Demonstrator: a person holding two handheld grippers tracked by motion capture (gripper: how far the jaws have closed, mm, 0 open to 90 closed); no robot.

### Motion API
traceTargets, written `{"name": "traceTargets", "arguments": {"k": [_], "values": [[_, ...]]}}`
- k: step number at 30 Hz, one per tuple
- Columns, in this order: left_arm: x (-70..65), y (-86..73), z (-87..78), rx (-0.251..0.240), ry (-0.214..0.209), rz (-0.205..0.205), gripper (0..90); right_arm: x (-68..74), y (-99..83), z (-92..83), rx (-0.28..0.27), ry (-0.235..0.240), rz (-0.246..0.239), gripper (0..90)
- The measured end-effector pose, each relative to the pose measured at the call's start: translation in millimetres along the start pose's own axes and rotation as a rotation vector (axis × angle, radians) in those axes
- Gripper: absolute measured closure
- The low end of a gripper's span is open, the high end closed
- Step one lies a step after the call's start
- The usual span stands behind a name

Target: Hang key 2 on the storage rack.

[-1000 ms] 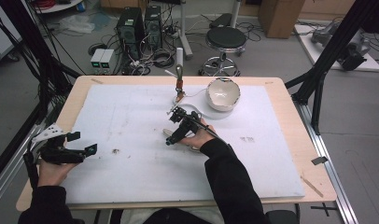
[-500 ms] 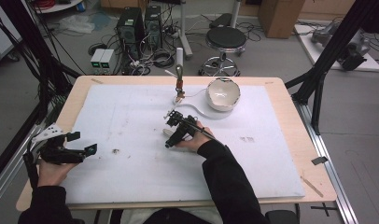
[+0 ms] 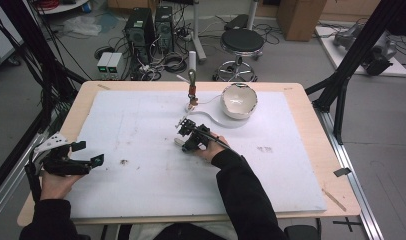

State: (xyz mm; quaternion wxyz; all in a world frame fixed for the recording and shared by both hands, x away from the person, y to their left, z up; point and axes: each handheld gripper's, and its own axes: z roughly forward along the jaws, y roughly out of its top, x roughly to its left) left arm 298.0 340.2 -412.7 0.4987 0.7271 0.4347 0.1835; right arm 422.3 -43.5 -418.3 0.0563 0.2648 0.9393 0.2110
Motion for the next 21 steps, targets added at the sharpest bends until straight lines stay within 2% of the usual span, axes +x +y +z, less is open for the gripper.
{"name": "traceTargets", "arguments": {"k": [3,9,11,15,18,21], "values": [[0.0,0.0,0.0,0.000,0.000,0.000,1.8,1.8,0.0,-0.8,-0.012,-0.019,-0.016,84.0],[0.1,-0.1,0.1,-0.001,0.001,-0.001,1.8,0.6,0.0,-8.3,-0.046,-0.008,-0.024,85.6],[0.0,-0.1,0.2,-0.001,0.003,0.000,1.8,0.3,-0.3,-14.6,-0.077,-0.006,-0.010,85.7],[-0.9,0.2,-0.6,-0.011,0.009,0.004,1.8,-3.6,-0.9,-31.5,-0.157,-0.032,-0.013,86.5],[-0.6,0.1,-0.7,-0.011,0.011,0.004,1.8,-8.2,-1.4,-46.0,-0.227,-0.031,0.008,86.5],[-0.9,0.1,-0.1,-0.006,0.008,0.006,1.8,-10.9,-2.4,-56.7,-0.270,-0.033,0.027,86.6]]}}
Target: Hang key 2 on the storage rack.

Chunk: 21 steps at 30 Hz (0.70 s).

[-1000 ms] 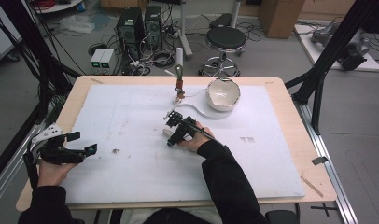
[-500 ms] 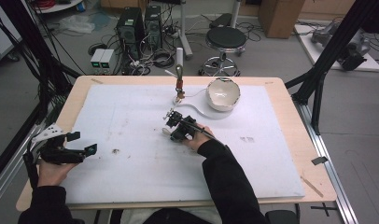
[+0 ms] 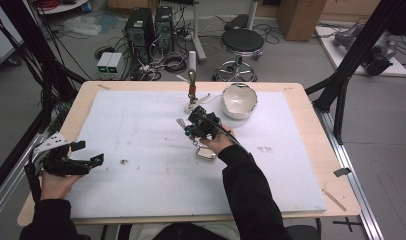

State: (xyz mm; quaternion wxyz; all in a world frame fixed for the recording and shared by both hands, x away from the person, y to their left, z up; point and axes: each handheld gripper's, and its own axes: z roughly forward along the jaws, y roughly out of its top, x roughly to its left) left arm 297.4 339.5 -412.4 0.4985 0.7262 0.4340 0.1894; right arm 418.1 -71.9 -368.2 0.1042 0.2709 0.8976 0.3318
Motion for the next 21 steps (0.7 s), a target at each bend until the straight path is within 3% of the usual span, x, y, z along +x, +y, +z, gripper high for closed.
{"name": "traceTargets", "arguments": {"k": [12,21], "values": [[0.3,-0.1,-0.1,0.001,0.002,0.001,1.8,-6.2,4.2,-17.3,-0.116,0.003,0.034,86.6],[0.3,0.0,-0.2,-0.001,0.002,-0.001,1.8,-5.1,8.2,-24.5,-0.152,0.009,0.036,86.6]]}}
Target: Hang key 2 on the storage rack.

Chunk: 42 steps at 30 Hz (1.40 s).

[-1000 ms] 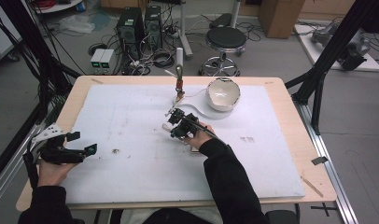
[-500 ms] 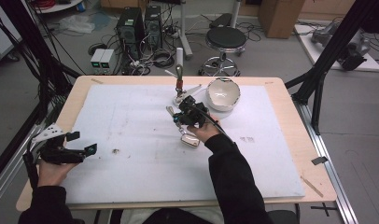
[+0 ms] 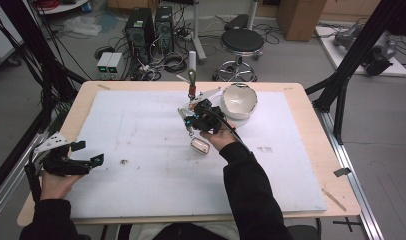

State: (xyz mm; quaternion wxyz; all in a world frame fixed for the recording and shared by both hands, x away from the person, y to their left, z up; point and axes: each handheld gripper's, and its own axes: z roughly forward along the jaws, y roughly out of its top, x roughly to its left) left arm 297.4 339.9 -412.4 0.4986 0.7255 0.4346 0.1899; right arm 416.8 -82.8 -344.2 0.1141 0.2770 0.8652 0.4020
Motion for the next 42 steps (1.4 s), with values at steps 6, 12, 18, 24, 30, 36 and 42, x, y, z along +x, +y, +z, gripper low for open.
{"name": "traceTargets", "arguments": {"k": [6,12,18,24,30,36,42], "values": [[-0.1,0.0,-0.1,0.000,0.000,0.000,1.8,0.7,8.9,-7.1,-0.033,-0.004,-0.012,86.7],[-0.1,-0.1,-0.1,-0.003,0.005,0.004,1.8,4.7,24.9,-15.2,-0.082,-0.025,-0.043,86.8],[0.7,-0.1,-0.6,-0.010,0.004,-0.001,1.8,2.2,41.4,-20.2,-0.132,-0.026,-0.033,86.9],[1.2,-0.4,-0.5,-0.012,0.002,-0.004,1.8,-2.8,63.2,-27.4,-0.167,-0.032,-0.025,86.8],[2.1,-0.4,-0.6,-0.014,0.002,-0.001,1.8,-8.6,80.8,-28.3,-0.213,-0.062,0.012,86.8],[2.4,-0.5,-0.8,-0.021,0.000,-0.007,1.8,-14.8,96.3,-20.6,-0.232,-0.078,0.056,86.8],[2.9,-0.3,-0.9,-0.024,-0.004,-0.007,1.8,-22.5,109.6,-10.9,-0.232,-0.103,0.094,86.7]]}}
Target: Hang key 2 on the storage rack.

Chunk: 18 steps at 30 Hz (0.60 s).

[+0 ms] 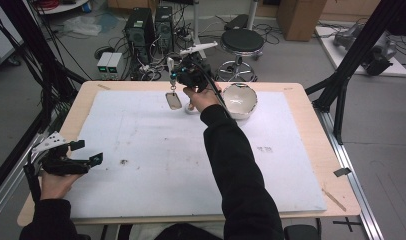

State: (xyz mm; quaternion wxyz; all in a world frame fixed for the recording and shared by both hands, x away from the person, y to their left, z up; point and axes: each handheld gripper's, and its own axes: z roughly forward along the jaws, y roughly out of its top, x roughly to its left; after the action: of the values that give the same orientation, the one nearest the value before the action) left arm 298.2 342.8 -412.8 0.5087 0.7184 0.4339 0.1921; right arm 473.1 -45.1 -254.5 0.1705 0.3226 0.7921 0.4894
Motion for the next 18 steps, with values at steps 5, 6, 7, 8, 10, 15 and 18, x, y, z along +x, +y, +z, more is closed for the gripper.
{"name": "traceTargets", "arguments": {"k": [5,6,7,8,10,15,18], "values": [[0.8,0.0,-0.5,-0.007,-0.001,-0.005,1.8,-3.6,9.9,9.9,-0.009,-0.041,0.018,86.7],[0.8,0.0,-0.5,-0.008,-0.003,-0.006,1.8,-4.1,11.2,12.1,-0.007,-0.048,0.023,86.7],[1.0,0.0,-0.4,-0.008,-0.003,-0.006,1.8,-4.8,12.5,14.5,-0.007,-0.053,0.025,86.7],[1.2,0.0,-0.2,-0.009,-0.004,-0.006,1.8,-5.2,13.7,16.8,-0.006,-0.060,0.027,86.7],[1.6,0.0,-0.1,-0.007,-0.006,-0.006,1.8,-6.0,16.8,21.8,0.001,-0.058,0.030,86.7],[2.4,0.1,-0.4,-0.014,-0.008,-0.008,1.8,-7.0,25.0,31.1,0.007,-0.087,0.027,86.7],[2.8,0.1,-0.2,-0.014,-0.010,-0.010,1.8,-11.4,29.5,35.5,0.002,-0.092,0.040,86.7]]}}
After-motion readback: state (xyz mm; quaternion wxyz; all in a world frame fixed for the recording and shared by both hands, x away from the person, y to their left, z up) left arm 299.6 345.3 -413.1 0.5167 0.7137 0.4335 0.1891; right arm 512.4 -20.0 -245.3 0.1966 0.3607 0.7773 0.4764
